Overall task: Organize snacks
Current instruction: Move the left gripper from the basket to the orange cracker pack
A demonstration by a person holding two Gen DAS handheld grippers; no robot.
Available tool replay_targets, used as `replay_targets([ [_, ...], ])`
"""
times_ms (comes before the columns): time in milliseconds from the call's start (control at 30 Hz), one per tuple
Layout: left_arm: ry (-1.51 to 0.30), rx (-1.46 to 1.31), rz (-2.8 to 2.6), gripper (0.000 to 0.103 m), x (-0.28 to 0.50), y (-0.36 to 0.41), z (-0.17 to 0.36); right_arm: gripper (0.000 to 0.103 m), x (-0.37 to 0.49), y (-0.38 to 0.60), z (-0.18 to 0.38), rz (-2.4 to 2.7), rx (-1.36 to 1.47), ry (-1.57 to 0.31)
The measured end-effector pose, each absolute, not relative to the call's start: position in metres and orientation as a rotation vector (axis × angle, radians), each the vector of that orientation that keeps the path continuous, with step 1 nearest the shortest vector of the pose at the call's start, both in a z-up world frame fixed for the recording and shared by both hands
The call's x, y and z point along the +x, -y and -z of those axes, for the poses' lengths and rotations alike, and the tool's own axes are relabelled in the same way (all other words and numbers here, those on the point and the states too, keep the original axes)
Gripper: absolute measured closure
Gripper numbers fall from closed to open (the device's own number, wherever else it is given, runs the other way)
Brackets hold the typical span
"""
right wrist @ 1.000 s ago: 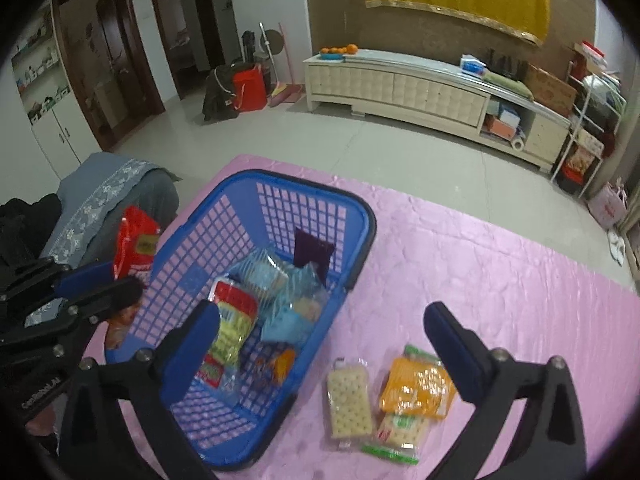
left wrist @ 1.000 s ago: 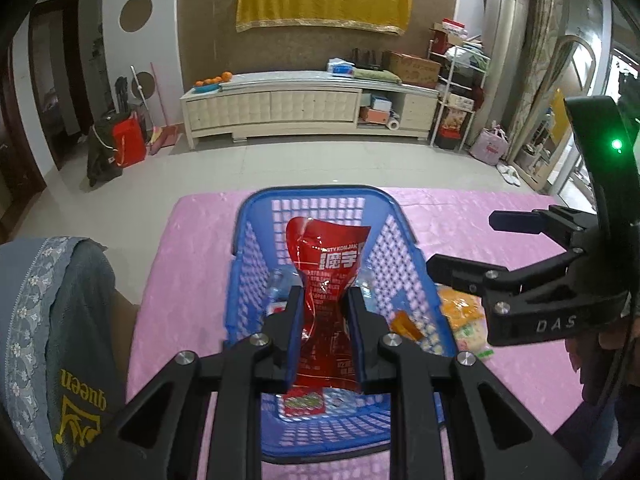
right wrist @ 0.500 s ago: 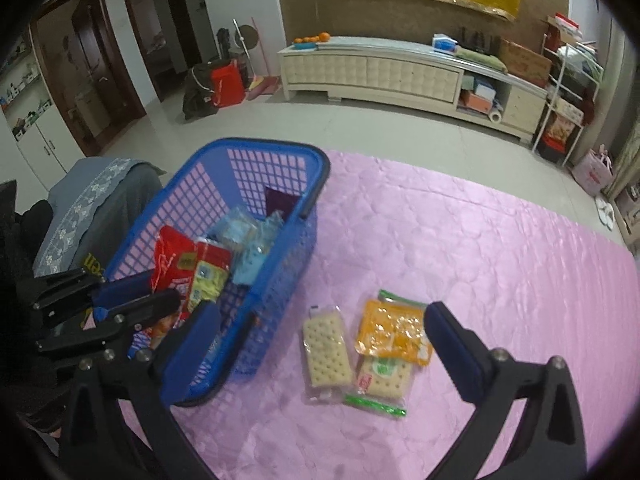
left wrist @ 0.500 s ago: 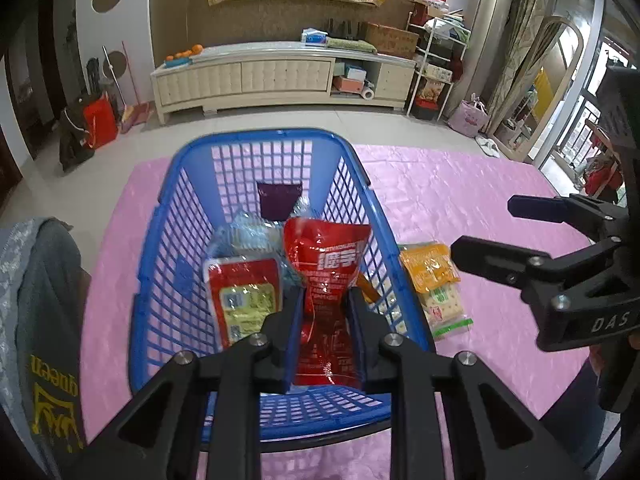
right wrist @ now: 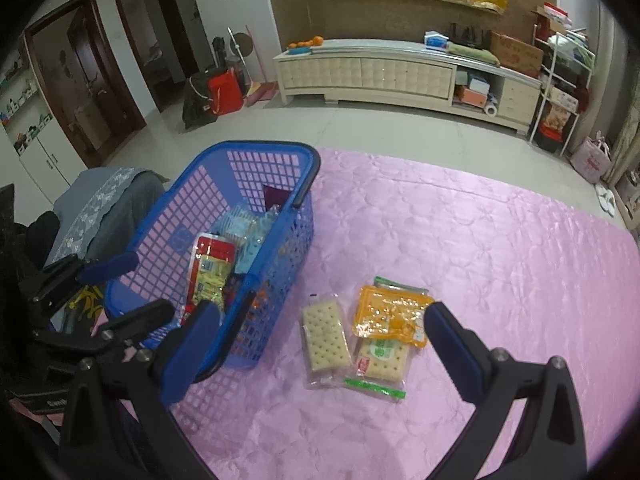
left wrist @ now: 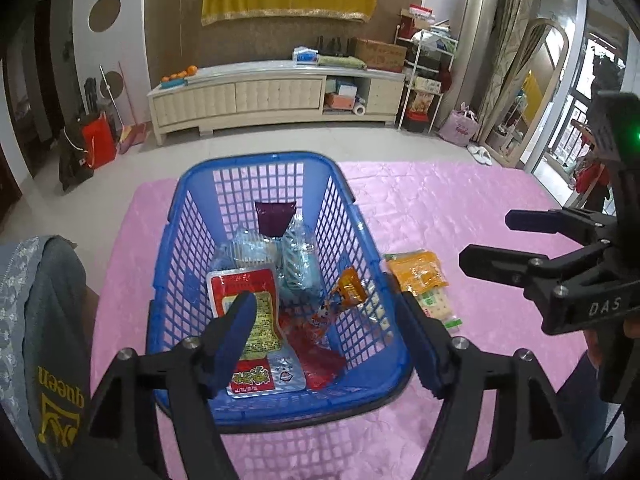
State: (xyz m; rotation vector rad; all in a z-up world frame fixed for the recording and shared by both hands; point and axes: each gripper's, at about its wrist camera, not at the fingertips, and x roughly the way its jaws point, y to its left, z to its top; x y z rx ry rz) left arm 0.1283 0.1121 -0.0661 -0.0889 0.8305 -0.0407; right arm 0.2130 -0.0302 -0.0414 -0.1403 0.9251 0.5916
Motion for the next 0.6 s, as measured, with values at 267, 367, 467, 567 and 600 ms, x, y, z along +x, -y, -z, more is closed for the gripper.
replay_targets([
  [267, -0.795, -0.051, 0.075, 0.027, 0.113, -0.081, 0.042, 0.0, 0.194, 0.063, 0.022, -0.573, -0.117, -0.892],
  [367, -0.783, -0.03, 0.093, 0.023, 0.11, -0.064, 0.038, 0.0, 0.189, 0.077, 0.018, -0.554, -0.113, -0.882],
  [467, -0.784, -0.023, 0.115, 0.023, 0.112, -0.048, 0.036, 0.0, 0.185, 0.094, 0.015, -0.538, -0.106, -0.871],
  [567, -0.792, -0.001, 0.13, 0.023, 0.116, -0.029, 0.038, 0.0, 0.185, 0.11, 0.013, -0.524, -0.098, -0.86],
  [600, -0.794, 0.003, 0.133, 0.023, 0.118, -0.026, 0.038, 0.0, 0.184, 0.115, 0.014, -0.52, -0.094, -0.857],
])
